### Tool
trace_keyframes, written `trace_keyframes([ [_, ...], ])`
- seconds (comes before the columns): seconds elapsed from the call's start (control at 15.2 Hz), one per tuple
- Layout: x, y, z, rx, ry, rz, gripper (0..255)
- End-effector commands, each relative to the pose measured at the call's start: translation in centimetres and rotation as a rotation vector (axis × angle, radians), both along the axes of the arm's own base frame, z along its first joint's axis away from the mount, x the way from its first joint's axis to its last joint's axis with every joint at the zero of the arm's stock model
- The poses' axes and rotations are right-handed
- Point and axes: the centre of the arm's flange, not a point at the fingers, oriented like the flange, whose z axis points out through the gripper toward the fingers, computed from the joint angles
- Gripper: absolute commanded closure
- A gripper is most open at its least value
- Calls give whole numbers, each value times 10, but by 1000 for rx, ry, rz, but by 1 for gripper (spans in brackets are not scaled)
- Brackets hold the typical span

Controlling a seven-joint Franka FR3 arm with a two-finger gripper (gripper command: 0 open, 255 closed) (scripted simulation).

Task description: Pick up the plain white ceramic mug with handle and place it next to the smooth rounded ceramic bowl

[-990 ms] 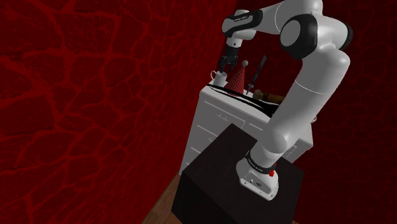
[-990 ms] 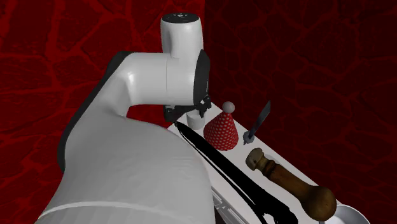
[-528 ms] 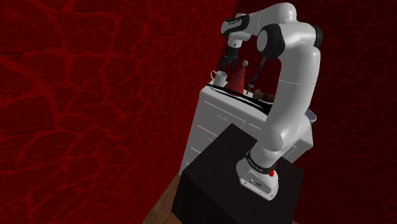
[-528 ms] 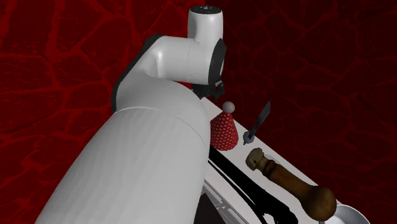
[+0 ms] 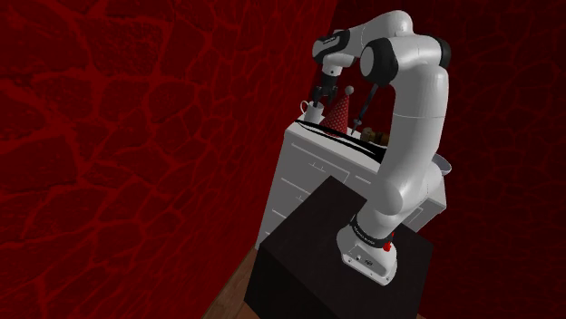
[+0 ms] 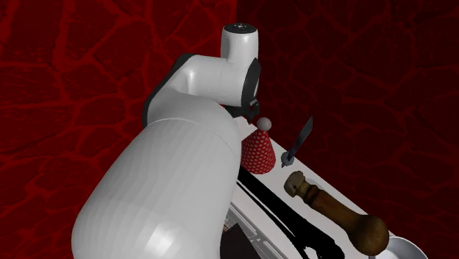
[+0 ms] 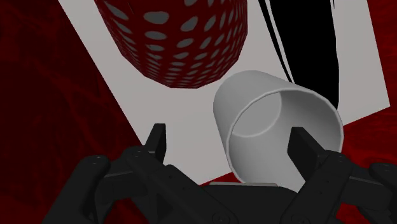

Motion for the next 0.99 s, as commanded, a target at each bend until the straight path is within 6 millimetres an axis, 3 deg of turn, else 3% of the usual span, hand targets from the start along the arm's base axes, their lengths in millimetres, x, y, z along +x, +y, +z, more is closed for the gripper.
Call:
trace_keyframes([
  [0.0, -1, 1, -7, 0, 0, 0, 0],
  [0.46, -1, 1, -7, 0, 0, 0, 0],
  [0.53, -1, 1, -7, 0, 0, 0, 255],
  [0.92, -1, 1, -7, 0, 0, 0, 255],
])
